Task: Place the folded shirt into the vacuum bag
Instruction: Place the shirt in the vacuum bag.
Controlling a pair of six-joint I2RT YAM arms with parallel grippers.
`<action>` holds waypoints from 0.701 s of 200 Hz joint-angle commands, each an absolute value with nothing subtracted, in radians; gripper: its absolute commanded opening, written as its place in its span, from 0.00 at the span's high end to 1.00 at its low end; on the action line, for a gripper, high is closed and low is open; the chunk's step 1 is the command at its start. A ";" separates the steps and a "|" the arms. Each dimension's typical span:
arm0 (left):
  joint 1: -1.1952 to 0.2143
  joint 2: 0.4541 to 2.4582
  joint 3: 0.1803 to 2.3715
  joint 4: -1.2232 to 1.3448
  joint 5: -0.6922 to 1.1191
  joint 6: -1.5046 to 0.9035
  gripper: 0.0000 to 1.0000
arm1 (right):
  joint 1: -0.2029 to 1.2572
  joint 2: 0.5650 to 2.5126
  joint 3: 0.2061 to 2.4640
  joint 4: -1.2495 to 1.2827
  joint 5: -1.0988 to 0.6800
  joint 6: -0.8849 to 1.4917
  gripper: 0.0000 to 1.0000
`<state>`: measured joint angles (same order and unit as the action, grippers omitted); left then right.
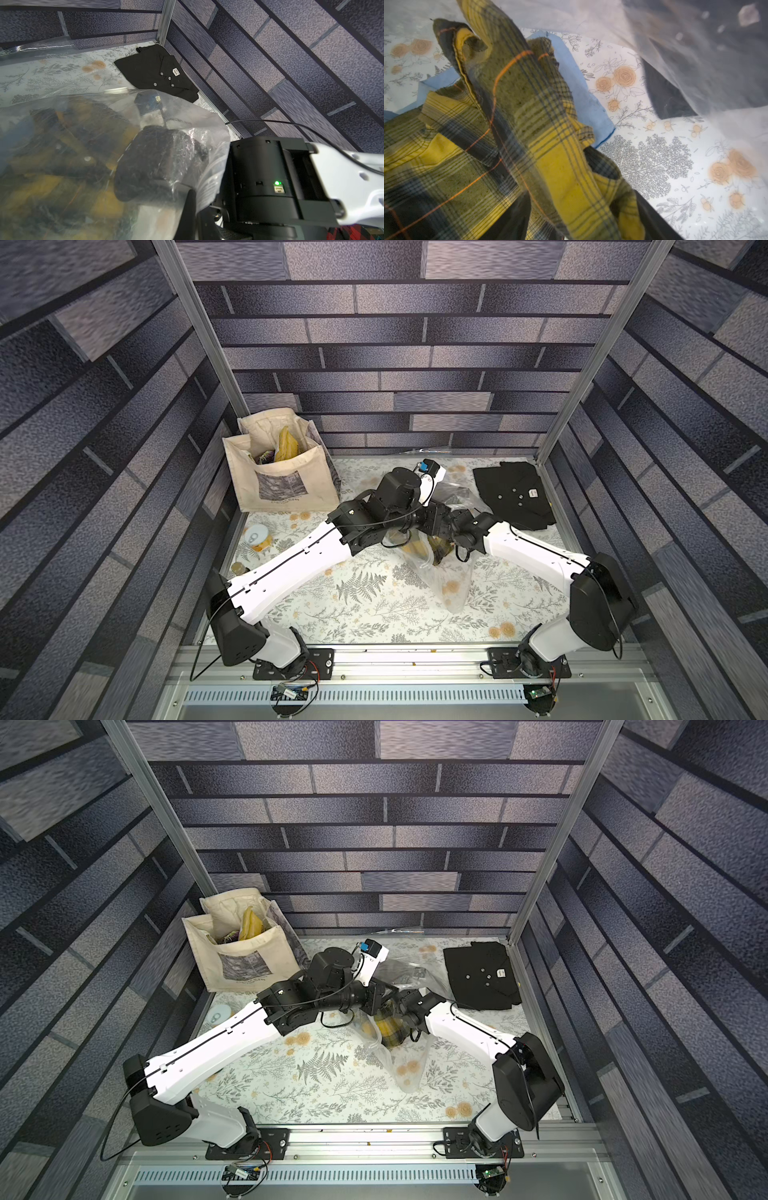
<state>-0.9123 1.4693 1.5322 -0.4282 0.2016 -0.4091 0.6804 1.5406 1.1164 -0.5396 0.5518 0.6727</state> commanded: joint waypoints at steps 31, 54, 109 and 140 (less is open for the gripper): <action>-0.908 1.475 1.502 -0.516 0.190 -0.410 0.97 | 0.670 1.468 1.200 -0.728 0.633 0.662 0.19; -0.914 1.495 1.506 -0.505 0.193 -0.411 0.97 | 0.680 1.411 1.176 -0.741 0.590 0.685 0.16; -0.944 1.538 1.508 -0.490 0.189 -0.413 0.97 | 0.704 1.339 1.080 -0.601 0.363 0.772 0.23; -0.949 1.558 1.496 -0.471 0.190 -0.418 0.97 | 0.705 1.358 0.918 -0.434 0.240 0.896 0.42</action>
